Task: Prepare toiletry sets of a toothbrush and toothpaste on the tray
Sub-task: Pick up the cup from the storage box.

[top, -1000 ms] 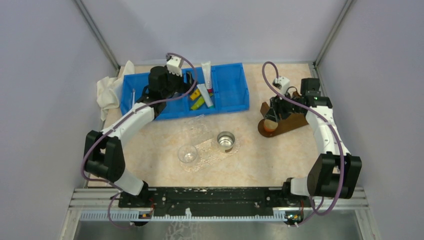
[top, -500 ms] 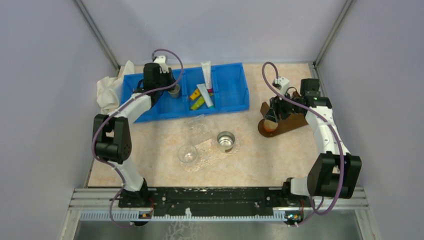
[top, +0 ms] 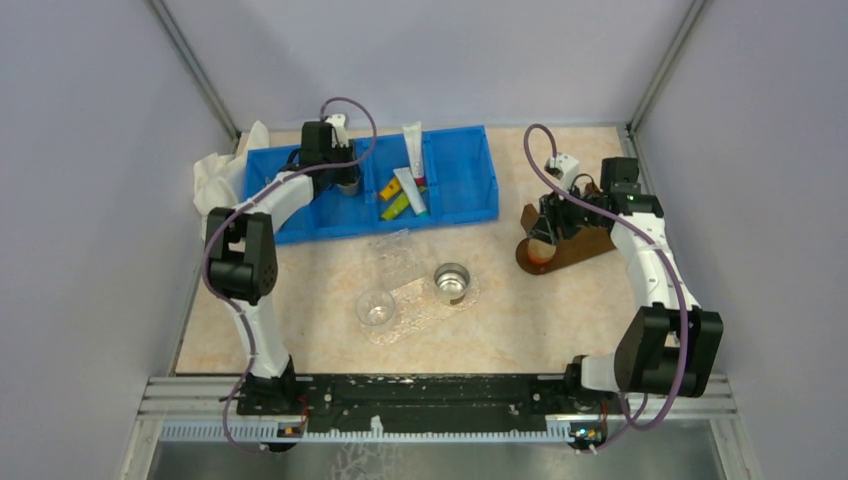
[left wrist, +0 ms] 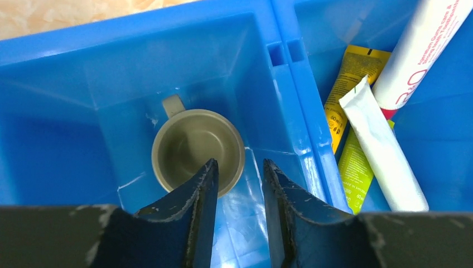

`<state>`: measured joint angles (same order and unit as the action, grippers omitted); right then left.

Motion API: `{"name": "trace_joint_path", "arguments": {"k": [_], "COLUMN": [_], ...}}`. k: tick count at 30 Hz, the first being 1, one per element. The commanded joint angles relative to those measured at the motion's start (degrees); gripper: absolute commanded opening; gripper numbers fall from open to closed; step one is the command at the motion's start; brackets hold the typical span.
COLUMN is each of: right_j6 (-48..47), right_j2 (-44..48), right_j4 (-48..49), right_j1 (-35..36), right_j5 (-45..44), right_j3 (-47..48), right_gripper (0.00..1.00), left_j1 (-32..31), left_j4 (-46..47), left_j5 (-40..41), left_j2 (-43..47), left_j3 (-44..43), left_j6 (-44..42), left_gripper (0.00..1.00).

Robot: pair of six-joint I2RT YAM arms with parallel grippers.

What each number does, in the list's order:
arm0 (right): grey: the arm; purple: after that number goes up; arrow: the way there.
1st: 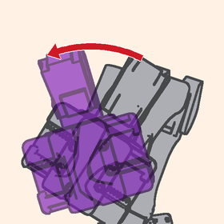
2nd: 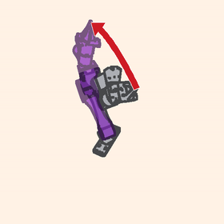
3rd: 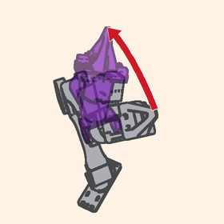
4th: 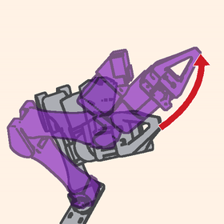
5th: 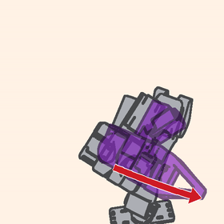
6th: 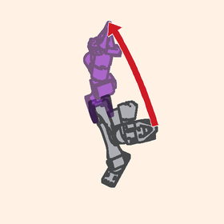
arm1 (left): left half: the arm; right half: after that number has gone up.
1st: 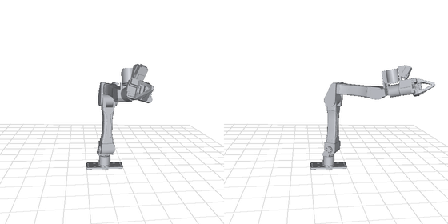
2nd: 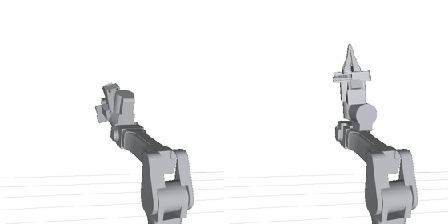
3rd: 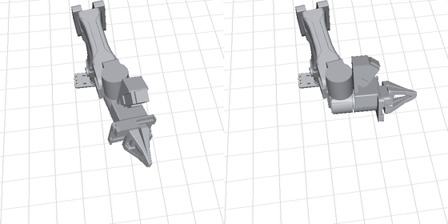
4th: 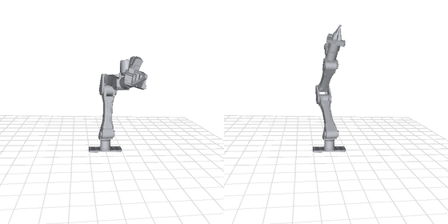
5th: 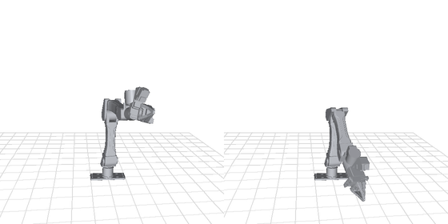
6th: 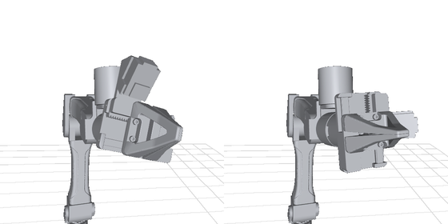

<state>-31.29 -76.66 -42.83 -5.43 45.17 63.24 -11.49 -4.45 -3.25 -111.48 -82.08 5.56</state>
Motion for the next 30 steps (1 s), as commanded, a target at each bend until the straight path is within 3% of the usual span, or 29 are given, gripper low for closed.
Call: {"name": "trace_joint_path", "arguments": {"k": [1, 15, 27, 30], "right_j6": [-0.08, 0.02, 0.01, 0.02], "right_j2": [0.98, 0.77, 0.73, 0.73], "right_j4": [1.69, 1.62, 1.50, 1.44], "right_j1": [-0.46, -0.50, -0.45, -0.46], "right_j5": [1.85, 1.94, 2.12, 2.12], "right_j3": [0.02, -0.05, 0.04, 0.05], "right_gripper": [0.52, 0.52, 0.52, 0.52], "left_j1": [-0.12, -0.20, -0.20, -0.20], "left_j4": [-2.96, -9.07, -10.39, -10.67], "left_j5": [-2.71, -1.31, -0.70, -0.71], "left_j2": [-2.45, -8.51, -10.19, -10.48], "left_j3": [-3.18, -9.11, -10.57, -10.90], "left_j6": [-1.39, -2.78, -2.97, -3.19], "left_gripper": [0.41, 0.38, 0.20, 0.07]}}
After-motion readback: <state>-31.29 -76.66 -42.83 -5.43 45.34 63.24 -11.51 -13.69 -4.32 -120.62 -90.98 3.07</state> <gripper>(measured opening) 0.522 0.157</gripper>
